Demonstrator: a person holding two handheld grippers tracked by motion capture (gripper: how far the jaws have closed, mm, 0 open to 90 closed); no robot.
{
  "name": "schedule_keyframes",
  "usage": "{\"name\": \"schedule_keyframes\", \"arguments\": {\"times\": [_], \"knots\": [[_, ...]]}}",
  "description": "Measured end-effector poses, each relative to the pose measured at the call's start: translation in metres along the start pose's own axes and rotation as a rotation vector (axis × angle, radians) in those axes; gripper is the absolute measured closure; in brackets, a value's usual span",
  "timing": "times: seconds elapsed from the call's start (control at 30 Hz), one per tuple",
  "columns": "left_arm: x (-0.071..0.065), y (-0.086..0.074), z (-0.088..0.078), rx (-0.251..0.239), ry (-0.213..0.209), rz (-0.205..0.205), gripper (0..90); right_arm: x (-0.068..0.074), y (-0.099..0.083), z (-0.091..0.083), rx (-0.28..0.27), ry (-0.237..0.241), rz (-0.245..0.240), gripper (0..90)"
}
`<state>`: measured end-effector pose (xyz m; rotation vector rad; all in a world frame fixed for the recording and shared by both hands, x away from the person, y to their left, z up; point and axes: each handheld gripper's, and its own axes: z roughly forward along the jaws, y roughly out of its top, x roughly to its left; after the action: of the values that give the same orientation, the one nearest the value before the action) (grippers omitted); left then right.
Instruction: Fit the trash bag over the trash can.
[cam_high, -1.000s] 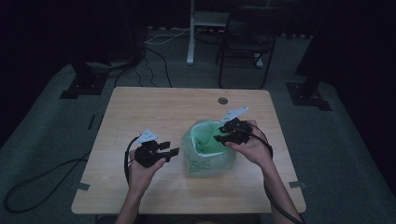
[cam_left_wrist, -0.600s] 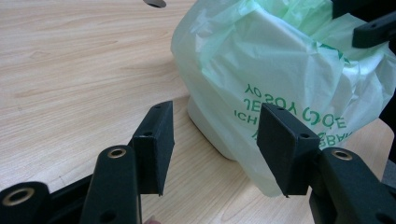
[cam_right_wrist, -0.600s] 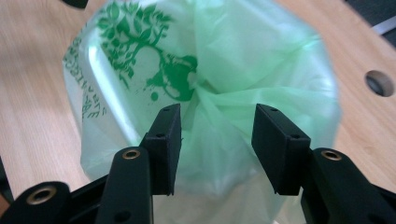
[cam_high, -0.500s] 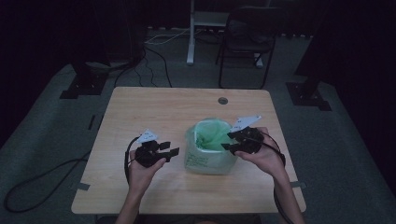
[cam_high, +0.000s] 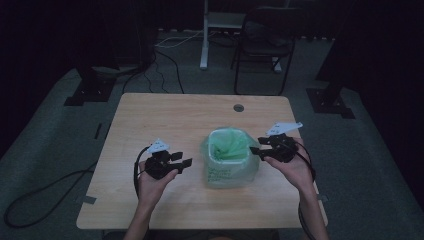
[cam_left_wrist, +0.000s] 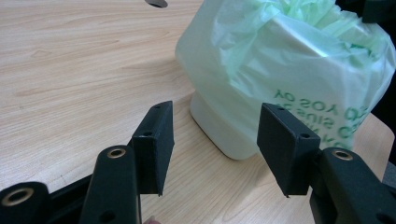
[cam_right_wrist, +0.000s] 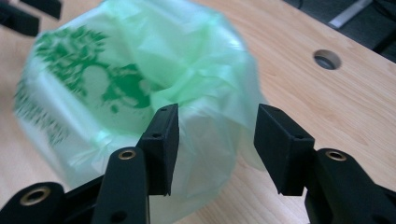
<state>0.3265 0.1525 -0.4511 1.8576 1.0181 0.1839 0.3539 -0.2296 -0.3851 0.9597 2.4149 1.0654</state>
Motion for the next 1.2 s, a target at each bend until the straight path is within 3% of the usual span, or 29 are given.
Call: {"name": "schedule_keyframes", "arguments": {"times": [0.1, 0.23, 0.3, 0.37, 0.5, 0.57, 0.63, 0.8, 0.93, 1.07, 1.2], "knots": [[0.000, 0.000, 0.000, 0.000, 0.002, 0.002, 46.7, -0.008, -0.005, -0.003, -0.045, -0.001, 0.071, 48.9], [0.001, 0.000, -0.001, 0.001, 0.003, 0.000, 46.7, -0.013, -0.010, -0.004, -0.068, -0.013, 0.115, 48.0], [0.001, 0.000, 0.000, 0.001, 0.003, 0.000, 46.7, -0.017, -0.013, -0.007, -0.115, -0.003, 0.160, 47.0], [0.001, 0.000, 0.000, 0.001, 0.002, 0.001, 46.7, -0.018, -0.014, -0.008, -0.129, 0.010, 0.162, 47.0], [0.000, 0.000, 0.000, 0.001, 0.002, 0.001, 46.5, -0.017, -0.014, -0.013, -0.199, 0.105, 0.150, 46.0], [0.000, 0.000, 0.000, 0.002, 0.002, 0.002, 46.5, -0.016, -0.013, -0.014, -0.220, 0.113, 0.149, 45.9], [0.000, 0.000, -0.001, 0.000, 0.003, 0.001, 46.5, -0.018, -0.013, -0.014, -0.223, 0.086, 0.157, 46.0], [0.001, 0.000, -0.001, 0.000, 0.004, 0.001, 46.5, -0.021, -0.017, -0.004, -0.121, -0.048, 0.159, 46.9], [0.001, 0.000, 0.000, 0.001, 0.004, 0.002, 46.5, -0.022, -0.024, 0.008, -0.077, -0.067, 0.173, 46.8], [0.000, 0.000, -0.001, 0.000, 0.005, 0.001, 46.4, -0.025, -0.029, 0.019, -0.032, -0.120, 0.194, 46.8], [0.000, 0.000, 0.000, 0.002, 0.003, 0.002, 46.4, -0.026, -0.037, 0.029, 0.012, -0.131, 0.201, 46.8]]}}
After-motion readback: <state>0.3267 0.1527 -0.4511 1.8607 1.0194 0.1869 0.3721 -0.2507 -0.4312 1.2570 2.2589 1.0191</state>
